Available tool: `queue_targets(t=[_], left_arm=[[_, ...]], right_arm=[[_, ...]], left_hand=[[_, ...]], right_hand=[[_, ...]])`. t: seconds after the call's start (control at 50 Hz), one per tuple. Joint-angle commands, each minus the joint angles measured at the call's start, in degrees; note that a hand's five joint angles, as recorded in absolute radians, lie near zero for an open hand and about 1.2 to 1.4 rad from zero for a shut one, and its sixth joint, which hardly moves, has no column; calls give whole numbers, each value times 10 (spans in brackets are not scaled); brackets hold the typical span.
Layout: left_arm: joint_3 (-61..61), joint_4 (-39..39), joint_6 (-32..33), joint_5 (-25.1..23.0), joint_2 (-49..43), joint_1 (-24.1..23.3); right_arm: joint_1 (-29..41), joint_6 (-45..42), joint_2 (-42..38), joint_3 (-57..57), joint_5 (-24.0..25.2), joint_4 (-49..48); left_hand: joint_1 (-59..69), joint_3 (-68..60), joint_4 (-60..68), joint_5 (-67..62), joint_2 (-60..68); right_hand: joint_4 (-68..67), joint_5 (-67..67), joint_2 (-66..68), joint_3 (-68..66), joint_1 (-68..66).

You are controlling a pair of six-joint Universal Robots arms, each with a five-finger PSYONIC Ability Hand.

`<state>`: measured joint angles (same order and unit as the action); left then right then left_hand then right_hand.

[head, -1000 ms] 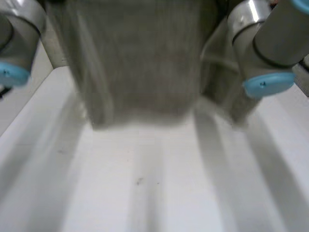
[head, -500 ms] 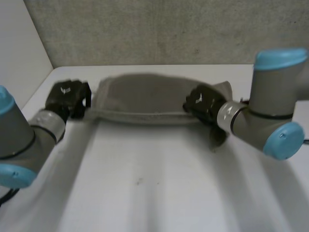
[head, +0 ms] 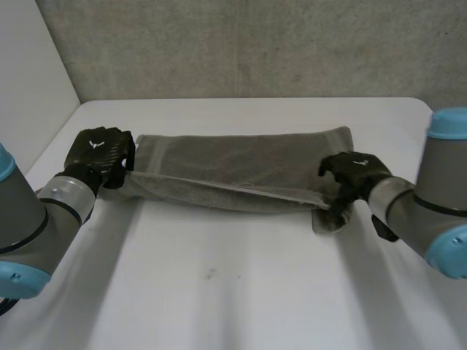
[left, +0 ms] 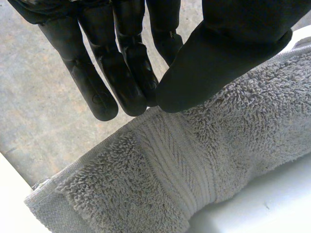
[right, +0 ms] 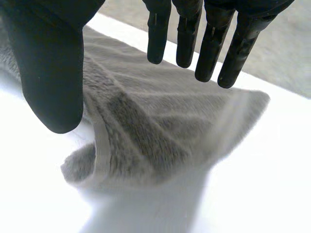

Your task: Fold the laundry

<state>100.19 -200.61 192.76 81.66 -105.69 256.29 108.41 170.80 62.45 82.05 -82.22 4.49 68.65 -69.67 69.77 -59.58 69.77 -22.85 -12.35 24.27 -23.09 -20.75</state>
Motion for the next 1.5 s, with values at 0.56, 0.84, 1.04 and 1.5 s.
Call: queue_targets(t=[0.56, 0.84, 1.04, 1.5], left_arm=[[11, 0, -3, -1, 1, -1], [9, 6, -3, -1, 4, 3], [-10, 10, 0, 0, 79, -3], [15, 50, -4, -58, 33, -9]], right_arm=[[-36, 209, 2, 129, -22, -137], [-33, 170, -49, 50, -124, -145], [-28, -95, 123, -15, -43, -36], [-10, -296, 117, -28, -37, 107]], left_hand=[[114, -103, 102, -104, 102], [114, -103, 102, -104, 102], [114, -103, 102, -104, 102], [-347, 357, -358, 356, -358]], right_hand=[[-78, -83, 63, -75, -99], [-572, -577, 557, -569, -593], [-572, -577, 557, -569, -593], [-572, -577, 557, -569, -593]])
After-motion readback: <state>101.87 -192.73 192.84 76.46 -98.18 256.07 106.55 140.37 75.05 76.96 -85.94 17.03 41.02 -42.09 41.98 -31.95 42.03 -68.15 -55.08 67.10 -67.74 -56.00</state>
